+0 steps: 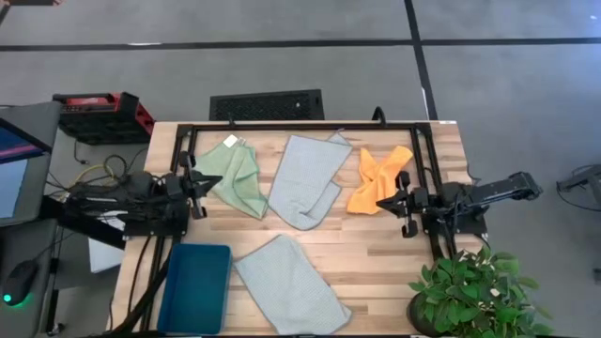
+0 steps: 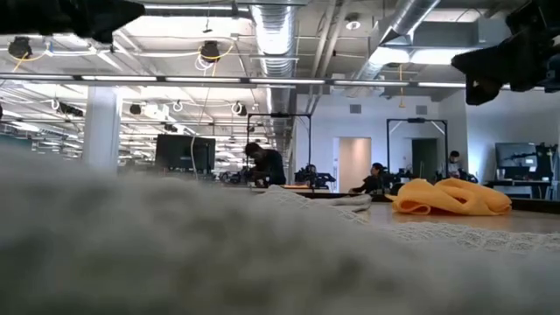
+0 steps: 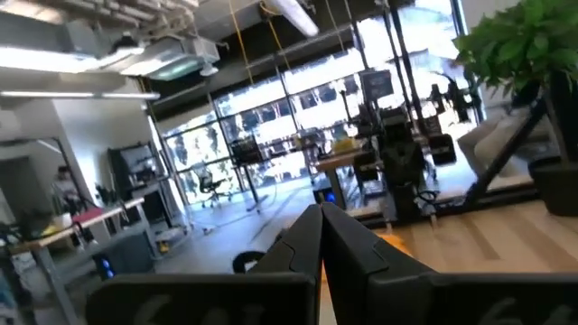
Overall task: Fold microfiber towels
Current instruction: Fold the top gray microfiber towel
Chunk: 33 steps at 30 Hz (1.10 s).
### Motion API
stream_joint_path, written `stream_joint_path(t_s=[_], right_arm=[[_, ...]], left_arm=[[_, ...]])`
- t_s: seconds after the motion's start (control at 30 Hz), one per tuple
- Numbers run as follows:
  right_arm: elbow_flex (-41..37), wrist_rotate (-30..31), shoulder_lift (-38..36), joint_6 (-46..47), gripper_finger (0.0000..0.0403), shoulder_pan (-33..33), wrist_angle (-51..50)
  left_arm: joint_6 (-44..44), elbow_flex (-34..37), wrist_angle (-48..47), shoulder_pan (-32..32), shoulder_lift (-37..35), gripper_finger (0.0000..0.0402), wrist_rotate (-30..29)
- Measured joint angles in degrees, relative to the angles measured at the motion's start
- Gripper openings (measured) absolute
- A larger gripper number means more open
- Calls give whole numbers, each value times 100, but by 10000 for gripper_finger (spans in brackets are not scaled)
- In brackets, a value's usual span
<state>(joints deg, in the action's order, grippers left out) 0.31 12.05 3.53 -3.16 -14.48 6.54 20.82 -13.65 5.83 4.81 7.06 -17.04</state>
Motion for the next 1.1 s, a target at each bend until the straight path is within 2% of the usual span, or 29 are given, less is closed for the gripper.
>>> stream_joint_path(t_s=[0.17, 0.3, 0.53, 0.73, 0.87, 1.1], right_arm=[[269, 0, 54, -189, 9, 0, -5], [555, 0, 272, -465, 9, -13, -134], [1395, 399, 1265, -240, 4, -13, -1051], [2308, 1058, 2464, 725, 4, 57, -2206], [2861, 1073, 3177, 1201, 2, 213, -2756], [3563, 1039, 4322, 1865, 3, 484, -3054]], left_arm=[[-140, -1051, -1198, 5, 1216, 0, 28], [-450, -1842, -2023, 74, 2181, 0, 71], [-1211, -2859, -3345, 323, 3253, 0, 25], [-2140, -3080, -3742, 353, 3655, 0, 52], [-2743, -3080, -3675, 353, 3819, 0, 144], [-2850, -3075, -3375, 344, 4127, 0, 167]])
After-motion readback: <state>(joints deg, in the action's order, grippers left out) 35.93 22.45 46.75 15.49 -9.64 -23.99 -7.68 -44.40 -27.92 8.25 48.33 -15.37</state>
